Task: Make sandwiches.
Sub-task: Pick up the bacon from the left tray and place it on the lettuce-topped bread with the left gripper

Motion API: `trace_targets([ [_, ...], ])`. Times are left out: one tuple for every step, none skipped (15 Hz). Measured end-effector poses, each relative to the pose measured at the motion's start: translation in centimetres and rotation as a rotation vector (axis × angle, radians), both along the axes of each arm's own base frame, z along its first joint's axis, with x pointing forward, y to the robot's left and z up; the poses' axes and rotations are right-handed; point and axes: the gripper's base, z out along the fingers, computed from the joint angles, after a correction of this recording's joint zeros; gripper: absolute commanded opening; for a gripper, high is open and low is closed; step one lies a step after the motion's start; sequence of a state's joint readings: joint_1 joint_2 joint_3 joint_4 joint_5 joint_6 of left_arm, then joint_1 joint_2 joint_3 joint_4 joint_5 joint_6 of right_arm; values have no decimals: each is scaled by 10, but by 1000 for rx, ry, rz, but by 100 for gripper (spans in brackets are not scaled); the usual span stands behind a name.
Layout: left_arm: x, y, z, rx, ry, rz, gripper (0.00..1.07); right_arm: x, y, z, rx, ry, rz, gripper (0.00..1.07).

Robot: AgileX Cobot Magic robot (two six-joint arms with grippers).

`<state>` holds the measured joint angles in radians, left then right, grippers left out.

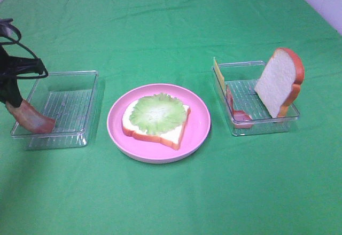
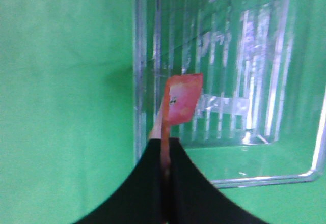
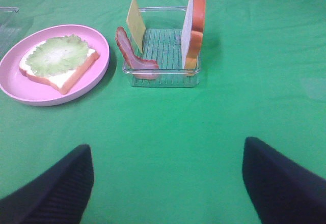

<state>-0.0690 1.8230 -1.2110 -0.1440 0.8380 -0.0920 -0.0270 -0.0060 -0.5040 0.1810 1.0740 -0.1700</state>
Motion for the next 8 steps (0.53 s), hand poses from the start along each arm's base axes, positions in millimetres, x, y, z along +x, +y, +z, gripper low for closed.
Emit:
trace_targets([
  [-3, -6, 19, -66, -69, -33, 0, 0, 0, 0, 0, 0, 0, 76],
  [-4, -10, 27, -114, -95, -50, 0, 0, 0, 0, 0, 0, 0, 76],
  [-4, -10, 27, -114, -95, -50, 0, 0, 0, 0, 0, 0, 0, 76],
  [-3, -20, 37, -230, -138, -76, 0, 0, 0, 0, 0, 0, 0, 76],
  [-2, -27, 40, -307, -162, -87, 0, 0, 0, 0, 0, 0, 0, 76],
  [-1, -36, 43, -378, -189, -115, 0, 0, 0, 0, 0, 0, 0, 76],
  [-1, -57, 50, -487, -239, -179, 0, 0, 0, 0, 0, 0, 0, 76],
  [-4, -78, 56, -569, -279, -242, 0, 0, 0, 0, 0, 0, 0, 76],
])
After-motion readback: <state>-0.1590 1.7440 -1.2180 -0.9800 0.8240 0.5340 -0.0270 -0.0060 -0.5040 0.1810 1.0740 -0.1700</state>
